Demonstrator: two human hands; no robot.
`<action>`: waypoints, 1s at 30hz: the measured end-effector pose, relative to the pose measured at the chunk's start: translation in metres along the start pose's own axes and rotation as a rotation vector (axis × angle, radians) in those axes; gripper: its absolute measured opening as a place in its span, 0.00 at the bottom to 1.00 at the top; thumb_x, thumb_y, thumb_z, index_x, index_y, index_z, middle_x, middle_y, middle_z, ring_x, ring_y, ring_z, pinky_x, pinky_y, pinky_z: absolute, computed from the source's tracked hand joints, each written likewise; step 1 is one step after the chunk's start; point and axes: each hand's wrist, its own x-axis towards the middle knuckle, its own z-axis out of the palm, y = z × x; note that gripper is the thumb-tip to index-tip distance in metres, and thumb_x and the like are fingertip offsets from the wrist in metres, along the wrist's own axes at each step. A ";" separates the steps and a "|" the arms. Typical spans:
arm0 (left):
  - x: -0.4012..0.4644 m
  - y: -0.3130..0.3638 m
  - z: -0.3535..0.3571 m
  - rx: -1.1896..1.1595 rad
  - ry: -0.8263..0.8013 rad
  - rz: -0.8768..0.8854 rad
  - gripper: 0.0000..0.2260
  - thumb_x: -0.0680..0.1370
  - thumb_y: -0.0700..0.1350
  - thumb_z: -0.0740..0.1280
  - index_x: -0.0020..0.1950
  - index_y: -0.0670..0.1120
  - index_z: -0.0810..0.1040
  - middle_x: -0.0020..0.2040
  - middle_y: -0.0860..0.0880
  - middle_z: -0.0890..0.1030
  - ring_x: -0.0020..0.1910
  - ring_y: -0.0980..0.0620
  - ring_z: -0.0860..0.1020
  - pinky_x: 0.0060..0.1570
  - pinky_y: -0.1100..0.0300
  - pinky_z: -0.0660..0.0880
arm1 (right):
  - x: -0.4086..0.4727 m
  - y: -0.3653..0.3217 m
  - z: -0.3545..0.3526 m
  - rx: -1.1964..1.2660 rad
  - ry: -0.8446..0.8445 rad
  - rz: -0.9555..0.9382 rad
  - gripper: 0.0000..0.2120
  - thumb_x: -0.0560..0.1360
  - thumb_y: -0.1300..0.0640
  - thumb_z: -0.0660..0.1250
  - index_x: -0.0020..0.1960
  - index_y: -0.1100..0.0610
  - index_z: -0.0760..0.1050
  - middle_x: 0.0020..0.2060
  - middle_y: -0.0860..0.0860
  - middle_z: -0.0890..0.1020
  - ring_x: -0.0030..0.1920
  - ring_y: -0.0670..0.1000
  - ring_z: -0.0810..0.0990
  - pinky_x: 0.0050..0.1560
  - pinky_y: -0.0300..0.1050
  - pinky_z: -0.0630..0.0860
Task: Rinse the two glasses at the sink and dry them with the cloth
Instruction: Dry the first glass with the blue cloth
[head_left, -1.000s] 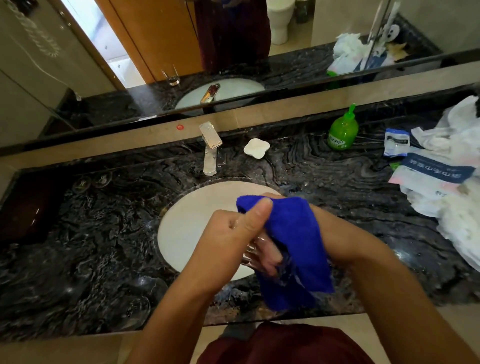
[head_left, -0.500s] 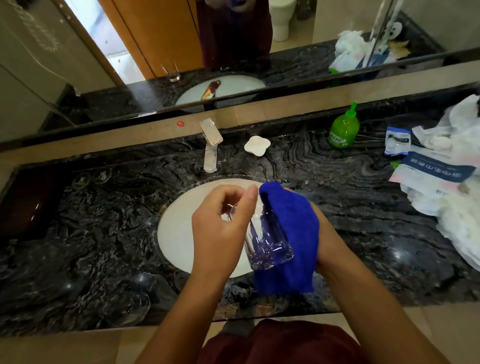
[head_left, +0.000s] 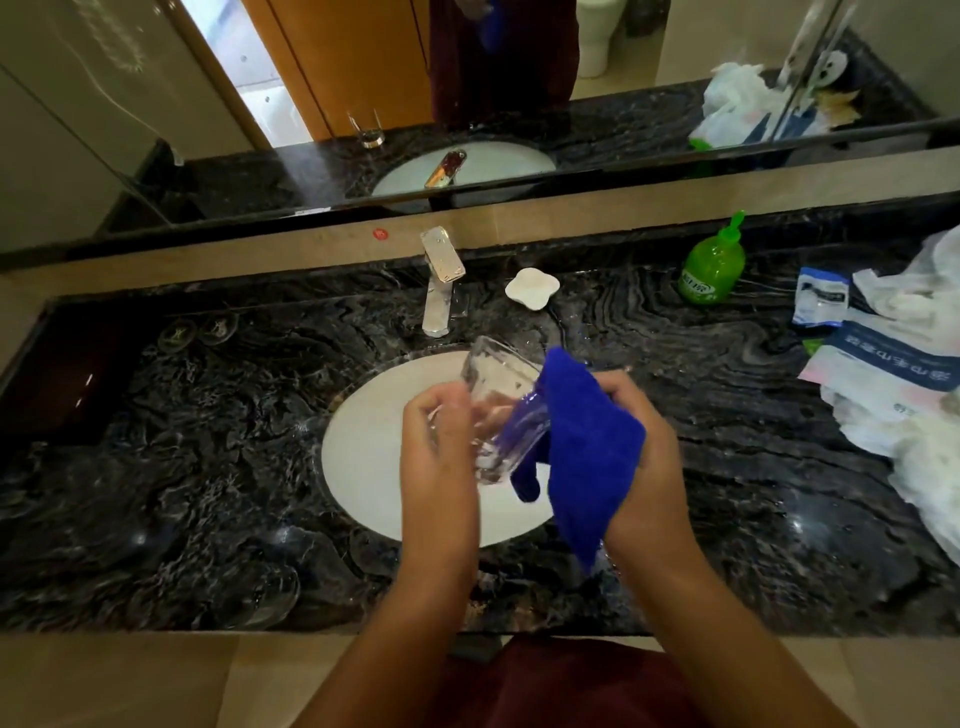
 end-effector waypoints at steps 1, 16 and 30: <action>0.005 0.004 -0.003 -0.115 0.033 -0.078 0.23 0.80 0.64 0.58 0.61 0.48 0.79 0.52 0.49 0.87 0.51 0.52 0.86 0.51 0.54 0.79 | 0.000 -0.003 -0.001 0.009 -0.033 0.025 0.14 0.77 0.52 0.69 0.46 0.65 0.75 0.27 0.60 0.80 0.27 0.59 0.76 0.28 0.46 0.73; 0.026 -0.005 -0.023 -0.596 -0.089 -0.406 0.19 0.81 0.59 0.63 0.45 0.48 0.87 0.47 0.45 0.85 0.42 0.45 0.82 0.37 0.53 0.72 | 0.033 -0.052 0.008 0.155 -0.144 -0.260 0.05 0.77 0.64 0.65 0.47 0.55 0.71 0.39 0.45 0.78 0.37 0.44 0.76 0.37 0.38 0.75; 0.038 -0.010 -0.039 -0.513 0.024 -0.207 0.20 0.84 0.51 0.55 0.48 0.46 0.84 0.40 0.48 0.85 0.37 0.51 0.82 0.34 0.60 0.76 | 0.026 -0.013 0.003 -0.865 -0.638 -0.318 0.19 0.79 0.54 0.60 0.68 0.45 0.79 0.66 0.37 0.79 0.70 0.41 0.69 0.68 0.33 0.64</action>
